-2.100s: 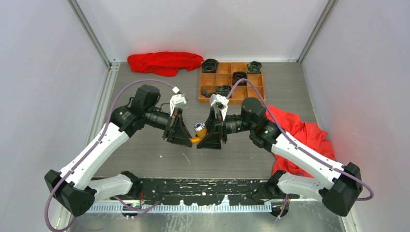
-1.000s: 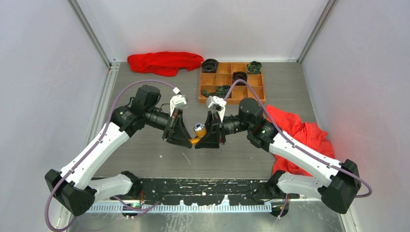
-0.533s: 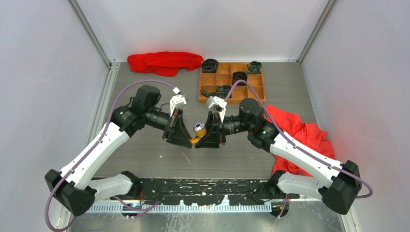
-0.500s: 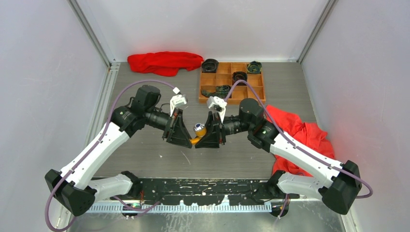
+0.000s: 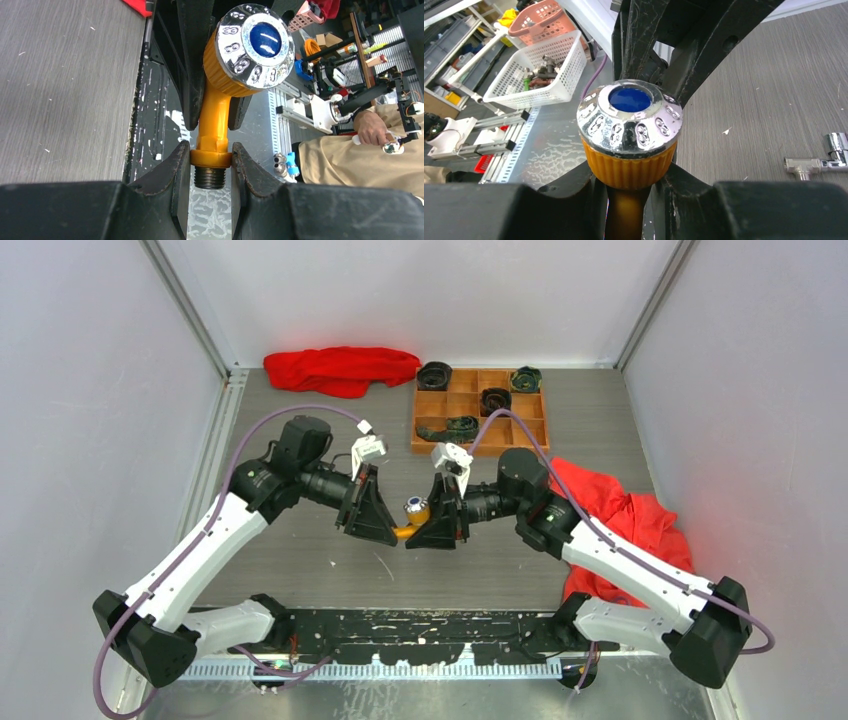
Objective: Install the water faucets
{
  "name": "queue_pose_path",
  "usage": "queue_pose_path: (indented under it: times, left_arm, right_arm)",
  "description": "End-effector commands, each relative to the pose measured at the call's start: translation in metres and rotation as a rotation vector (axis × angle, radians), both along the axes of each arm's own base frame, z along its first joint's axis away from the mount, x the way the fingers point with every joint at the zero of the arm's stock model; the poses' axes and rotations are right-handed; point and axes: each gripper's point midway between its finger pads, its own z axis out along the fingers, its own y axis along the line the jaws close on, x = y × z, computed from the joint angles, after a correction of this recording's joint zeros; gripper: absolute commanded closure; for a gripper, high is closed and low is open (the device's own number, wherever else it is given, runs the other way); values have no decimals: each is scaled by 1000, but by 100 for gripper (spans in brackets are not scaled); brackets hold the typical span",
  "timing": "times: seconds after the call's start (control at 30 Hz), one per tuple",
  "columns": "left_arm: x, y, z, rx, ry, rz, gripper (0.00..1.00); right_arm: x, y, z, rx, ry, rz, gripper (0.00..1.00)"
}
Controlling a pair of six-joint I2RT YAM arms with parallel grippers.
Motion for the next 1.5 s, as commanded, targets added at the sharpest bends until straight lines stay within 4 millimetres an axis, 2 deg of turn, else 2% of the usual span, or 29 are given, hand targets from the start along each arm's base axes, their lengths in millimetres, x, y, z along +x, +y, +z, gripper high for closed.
queue_pose_path:
  times: [0.0, 0.07, 0.13, 0.17, 0.23, 0.27, 0.4, 0.43, 0.5, 0.57, 0.83, 1.0, 1.1, 1.13, 1.17, 1.2, 1.23, 1.3, 1.33, 1.4, 1.47]
  left_arm:
    - [11, 0, 19, -43, -93, 33, 74]
    - [14, 0, 19, -35, -94, 54, 65]
    - [15, 0, 18, -32, -96, 66, 61]
    - [15, 0, 18, -33, -94, 63, 63]
    - [14, -1, 18, -40, -84, 50, 91]
    - [14, -2, 19, -43, -81, 45, 99]
    - [14, -3, 16, -47, -58, 41, 100]
    - [14, -4, 17, -51, -62, 40, 94]
    - [14, -3, 17, -49, -58, 40, 63]
    - [13, -2, 17, -50, -61, 40, 53]
    - [3, -1, 17, -81, -46, 0, 51]
    - [6, -1, 6, -52, -28, 15, 49]
    - [7, -2, 8, -66, -37, 19, 53]
    - [8, -3, 9, -72, -39, 16, 59]
    - [8, -3, 10, -75, -39, 12, 70]
    - [8, -4, 10, -75, -36, 10, 88]
    - [9, -4, 9, -73, -33, 9, 99]
    - [9, -4, 8, -67, -30, 7, 100]
    - [9, -4, 8, -67, -31, 7, 100]
    - [8, -3, 8, -66, -36, 9, 100]
    - [8, -2, 10, -71, -51, 12, 100]
  right_arm:
    - [5, -5, 8, 10, -10, -83, 100]
    - [18, -6, 6, 3, -9, -177, 100]
    - [27, -9, 9, 22, -10, -248, 100]
    - [28, -9, 12, 42, -6, -258, 100]
    - [26, -9, 16, 76, 29, -260, 100]
    - [24, -9, 18, 90, 43, -250, 100]
    - [18, -6, 21, 118, 87, -219, 100]
    - [18, -7, 23, 127, 93, -223, 100]
    - [19, -8, 23, 136, 94, -234, 100]
    - [20, -8, 22, 134, 96, -240, 100]
    - [19, -3, 21, 133, 124, -216, 100]
    - [14, -2, 26, 152, 128, -179, 100]
    - [13, -1, 25, 145, 133, -166, 100]
    - [13, -1, 24, 144, 135, -164, 100]
    - [13, -1, 25, 146, 134, -163, 100]
    - [12, -1, 25, 146, 135, -163, 100]
    - [12, -2, 25, 145, 136, -164, 100]
    - [15, -2, 25, 140, 139, -181, 100]
    - [18, -2, 24, 130, 144, -200, 94]
    - [22, -2, 21, 108, 157, -227, 66]
    - [24, -2, 18, 101, 165, -238, 49]
